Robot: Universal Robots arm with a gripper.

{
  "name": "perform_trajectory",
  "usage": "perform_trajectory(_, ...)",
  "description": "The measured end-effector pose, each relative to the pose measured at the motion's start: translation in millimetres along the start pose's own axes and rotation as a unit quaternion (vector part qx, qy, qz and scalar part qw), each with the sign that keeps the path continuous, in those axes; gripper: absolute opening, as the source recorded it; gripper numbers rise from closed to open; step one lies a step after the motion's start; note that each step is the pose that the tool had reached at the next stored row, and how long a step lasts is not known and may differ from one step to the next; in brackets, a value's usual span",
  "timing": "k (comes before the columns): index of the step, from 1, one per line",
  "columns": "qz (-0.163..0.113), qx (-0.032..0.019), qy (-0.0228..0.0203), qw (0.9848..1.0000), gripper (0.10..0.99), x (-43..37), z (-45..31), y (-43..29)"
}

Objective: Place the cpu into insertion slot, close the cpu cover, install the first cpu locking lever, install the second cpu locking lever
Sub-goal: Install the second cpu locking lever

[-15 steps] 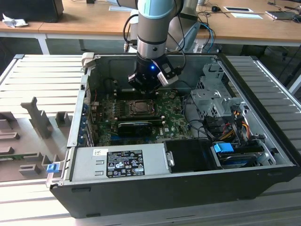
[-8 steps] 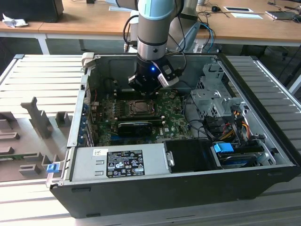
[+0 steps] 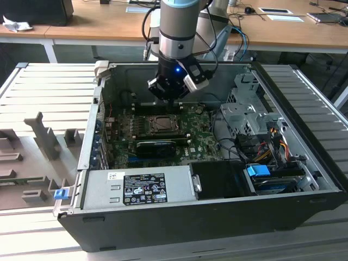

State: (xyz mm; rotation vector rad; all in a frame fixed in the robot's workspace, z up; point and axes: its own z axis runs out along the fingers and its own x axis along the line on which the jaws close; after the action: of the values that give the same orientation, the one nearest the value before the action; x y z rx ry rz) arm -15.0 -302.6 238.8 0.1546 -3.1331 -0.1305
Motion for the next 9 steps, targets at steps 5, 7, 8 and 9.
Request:
perform_trajectory(5, 0.0, 0.0001, 0.0001, 1.0, 0.106, 2.8, -1.8, -20.3)
perform_trajectory(7, 0.0, 0.0001, 0.0001, 1.0, 0.106, 3.8, -2.5, -30.2)
perform_trajectory(8, 0.0, 0.0, 0.0, 1.0, 0.106, 4.2, -2.6, -33.8)
perform_trajectory(9, 0.0, -0.0003, 0.0003, 1.0, 0.106, 4.9, -2.7, -41.0)
